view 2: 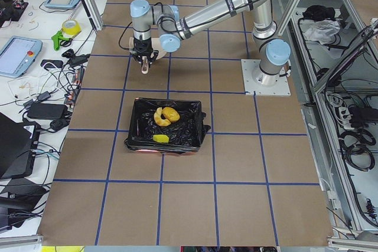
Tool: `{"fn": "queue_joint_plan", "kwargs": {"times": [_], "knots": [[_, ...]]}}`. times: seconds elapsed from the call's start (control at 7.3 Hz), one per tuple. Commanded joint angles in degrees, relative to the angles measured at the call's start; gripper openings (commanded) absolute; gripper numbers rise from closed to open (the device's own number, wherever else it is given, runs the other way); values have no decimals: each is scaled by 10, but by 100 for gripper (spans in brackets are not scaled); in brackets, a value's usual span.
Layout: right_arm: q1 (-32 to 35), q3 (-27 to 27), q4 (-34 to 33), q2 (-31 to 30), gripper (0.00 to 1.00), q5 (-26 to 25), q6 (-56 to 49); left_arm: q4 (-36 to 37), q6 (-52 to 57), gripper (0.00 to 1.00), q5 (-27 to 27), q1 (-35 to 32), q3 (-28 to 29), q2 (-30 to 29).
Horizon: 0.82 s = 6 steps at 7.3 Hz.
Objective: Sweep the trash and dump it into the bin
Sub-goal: 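Lift the dustpan out of the bin and lower it onto the table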
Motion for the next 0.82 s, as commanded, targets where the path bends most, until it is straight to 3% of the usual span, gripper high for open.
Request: {"fn": "queue_joint_plan", "kwargs": {"times": [0.0,0.68], "knots": [[0,0,-1,0,100,0,0,31,-8,0,-16,-2,6,-38],[0,0,0,0,100,0,0,40,-5,0,-9,-3,22,-58]]}}
